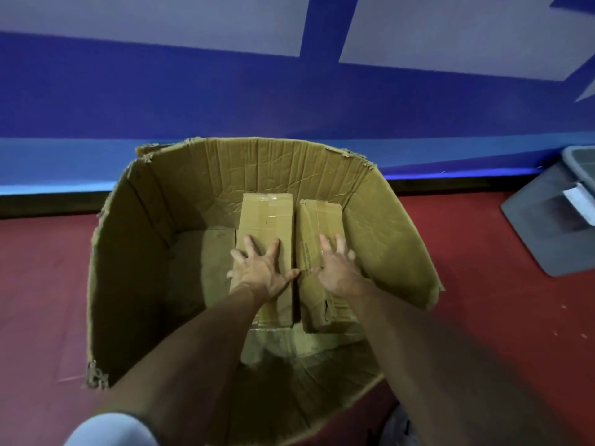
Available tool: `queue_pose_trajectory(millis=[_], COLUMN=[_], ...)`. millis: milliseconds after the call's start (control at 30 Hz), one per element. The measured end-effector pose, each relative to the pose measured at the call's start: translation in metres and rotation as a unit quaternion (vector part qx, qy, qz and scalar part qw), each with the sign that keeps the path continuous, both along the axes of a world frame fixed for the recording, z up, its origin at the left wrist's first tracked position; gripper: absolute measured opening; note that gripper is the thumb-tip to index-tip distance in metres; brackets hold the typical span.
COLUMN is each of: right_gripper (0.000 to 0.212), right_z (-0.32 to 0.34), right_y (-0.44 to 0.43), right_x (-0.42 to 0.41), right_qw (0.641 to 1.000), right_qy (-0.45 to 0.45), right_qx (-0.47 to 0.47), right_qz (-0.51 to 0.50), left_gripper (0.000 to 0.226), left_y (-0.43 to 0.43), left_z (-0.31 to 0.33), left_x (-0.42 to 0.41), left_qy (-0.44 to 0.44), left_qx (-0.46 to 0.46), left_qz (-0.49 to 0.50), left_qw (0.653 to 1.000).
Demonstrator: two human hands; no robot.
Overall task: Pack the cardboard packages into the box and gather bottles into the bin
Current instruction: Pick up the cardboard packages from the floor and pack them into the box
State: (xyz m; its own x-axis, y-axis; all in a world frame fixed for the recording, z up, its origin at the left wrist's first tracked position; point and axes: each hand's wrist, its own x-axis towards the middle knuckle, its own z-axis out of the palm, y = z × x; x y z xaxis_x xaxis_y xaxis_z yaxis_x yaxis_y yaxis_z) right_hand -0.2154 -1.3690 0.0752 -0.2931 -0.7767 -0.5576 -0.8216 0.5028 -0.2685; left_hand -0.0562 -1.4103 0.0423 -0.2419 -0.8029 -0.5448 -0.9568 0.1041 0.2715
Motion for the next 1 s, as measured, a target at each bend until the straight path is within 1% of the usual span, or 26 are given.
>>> queue_pose_trajectory(millis=[100,133,200,267,333,533,667,733,800,1000], right_gripper=[0.082,0.084,0.086,0.086,0.087,0.094,0.100,0.100,0.100,0.100], right_z=[-0.017,-0.022,-0.031,-0.037,-0.042,-0.060,-0.074,-0.077,-0.080,-0.088], right_y=[-0.008,-0.010,-0.013,-0.016,-0.018,-0.015,-0.012,-0.013,-0.015,-0.015], right_x=[0.002,0.003,0.004,0.004,0.002,-0.003,0.002,0.004,0.003,-0.004], right_qw=[0.999,0.999,0.997,0.997,0.997,0.994,0.992,0.993,0.993,0.989], right_qy=[0.032,0.048,0.067,0.059,0.043,0.025,0.040,0.038,0.037,0.078], right_qx=[0.006,0.011,0.024,0.047,0.066,0.109,0.119,0.113,0.109,0.123], right_qz=[0.011,0.015,0.020,0.017,0.015,0.020,0.014,0.020,0.025,0.024], left_gripper=[0.086,0.091,0.107,0.119,0.125,0.127,0.131,0.134,0.135,0.126], left_y=[-0.006,-0.006,-0.007,-0.008,-0.009,-0.014,-0.019,-0.022,-0.023,-0.019], left_z=[-0.015,-0.020,-0.030,-0.039,-0.044,-0.054,-0.067,-0.073,-0.075,-0.072], left_x=[-0.007,-0.009,-0.011,-0.010,-0.008,-0.004,0.006,0.010,0.010,0.006], left_qy=[0.000,-0.004,-0.022,-0.026,-0.023,-0.015,-0.081,-0.096,-0.093,-0.049], left_qx=[0.012,0.027,0.073,0.113,0.133,0.128,0.094,0.088,0.090,0.092], left_qz=[-0.010,-0.023,-0.045,-0.044,-0.045,-0.025,-0.093,-0.119,-0.129,-0.134], left_qw=[1.000,0.999,0.996,0.992,0.990,0.991,0.988,0.984,0.983,0.985])
